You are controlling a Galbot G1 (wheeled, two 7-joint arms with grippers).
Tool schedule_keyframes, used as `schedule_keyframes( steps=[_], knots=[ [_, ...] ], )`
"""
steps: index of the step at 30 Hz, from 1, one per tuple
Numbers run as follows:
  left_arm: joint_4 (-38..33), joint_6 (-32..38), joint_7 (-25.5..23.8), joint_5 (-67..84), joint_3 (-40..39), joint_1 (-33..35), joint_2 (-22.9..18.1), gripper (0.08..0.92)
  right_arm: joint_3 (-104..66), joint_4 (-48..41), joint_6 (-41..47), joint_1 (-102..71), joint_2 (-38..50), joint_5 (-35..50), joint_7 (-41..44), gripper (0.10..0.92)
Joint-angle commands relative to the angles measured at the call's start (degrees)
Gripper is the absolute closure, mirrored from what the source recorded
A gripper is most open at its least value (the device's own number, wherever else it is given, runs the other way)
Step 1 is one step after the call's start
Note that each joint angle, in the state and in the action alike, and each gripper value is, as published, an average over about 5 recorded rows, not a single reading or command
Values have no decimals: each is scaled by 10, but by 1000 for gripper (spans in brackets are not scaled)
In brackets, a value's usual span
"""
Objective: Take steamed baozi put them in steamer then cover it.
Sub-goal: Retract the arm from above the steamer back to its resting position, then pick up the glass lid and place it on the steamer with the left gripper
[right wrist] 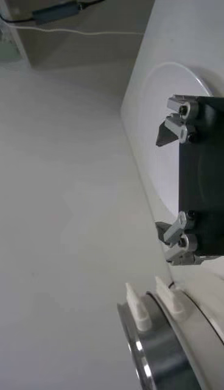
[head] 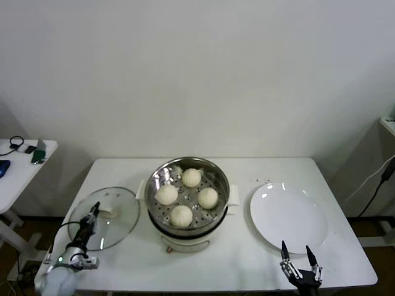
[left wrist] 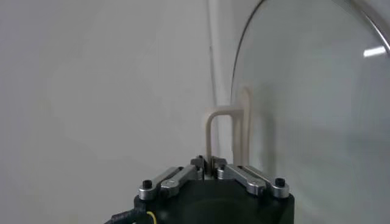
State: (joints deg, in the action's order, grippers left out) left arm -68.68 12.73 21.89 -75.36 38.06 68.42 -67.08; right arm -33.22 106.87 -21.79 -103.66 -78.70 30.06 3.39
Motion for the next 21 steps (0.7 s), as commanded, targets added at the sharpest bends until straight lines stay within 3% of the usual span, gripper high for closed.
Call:
schedule_keyframes(
  steps=[1,7,12,17,21],
  knots=[
    [-8,-7,-1,25,5,-7,3,835,-1,0,-2,-1,-2,0,0,203],
    [-75,-22,-29,90,19,8,23,860,0,-1,0,-2,0,-2,-1,203],
    [-190,-63,-84,182,35,58,67,860,0,-5,8,-1,-1,-34,-17,203],
    [-317,-148,-166,258,52,117,119,860,-1,-11,8,0,-1,-62,-27,203],
    [-404,-235,-206,272,53,130,131,860,-1,-15,10,6,1,-66,-32,203]
  ],
)
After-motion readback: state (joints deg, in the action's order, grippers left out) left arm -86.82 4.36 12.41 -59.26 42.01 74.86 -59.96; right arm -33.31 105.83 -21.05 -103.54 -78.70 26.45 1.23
